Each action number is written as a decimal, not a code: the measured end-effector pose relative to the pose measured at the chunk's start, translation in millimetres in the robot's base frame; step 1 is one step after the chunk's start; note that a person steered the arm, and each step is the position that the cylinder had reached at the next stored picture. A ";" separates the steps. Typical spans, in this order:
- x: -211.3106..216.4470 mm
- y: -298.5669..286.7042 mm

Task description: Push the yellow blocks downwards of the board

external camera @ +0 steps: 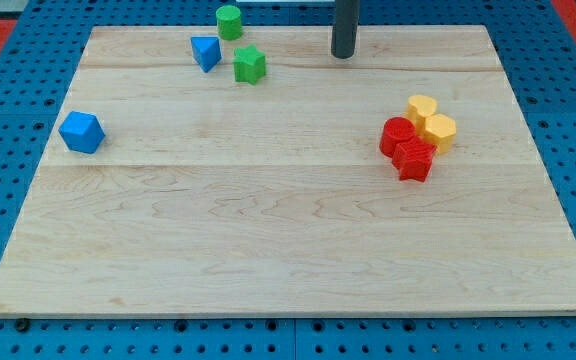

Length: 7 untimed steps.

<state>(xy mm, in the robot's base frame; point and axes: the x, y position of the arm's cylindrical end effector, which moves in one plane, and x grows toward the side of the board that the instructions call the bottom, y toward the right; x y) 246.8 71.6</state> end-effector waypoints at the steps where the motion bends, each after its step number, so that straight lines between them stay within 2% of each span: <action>1: 18.8 0.0; 4: 53.9 9.1; 5: 34.6 64.5; 6: 43.5 94.6; 7: 41.0 54.0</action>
<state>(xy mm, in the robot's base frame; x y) 287.9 125.6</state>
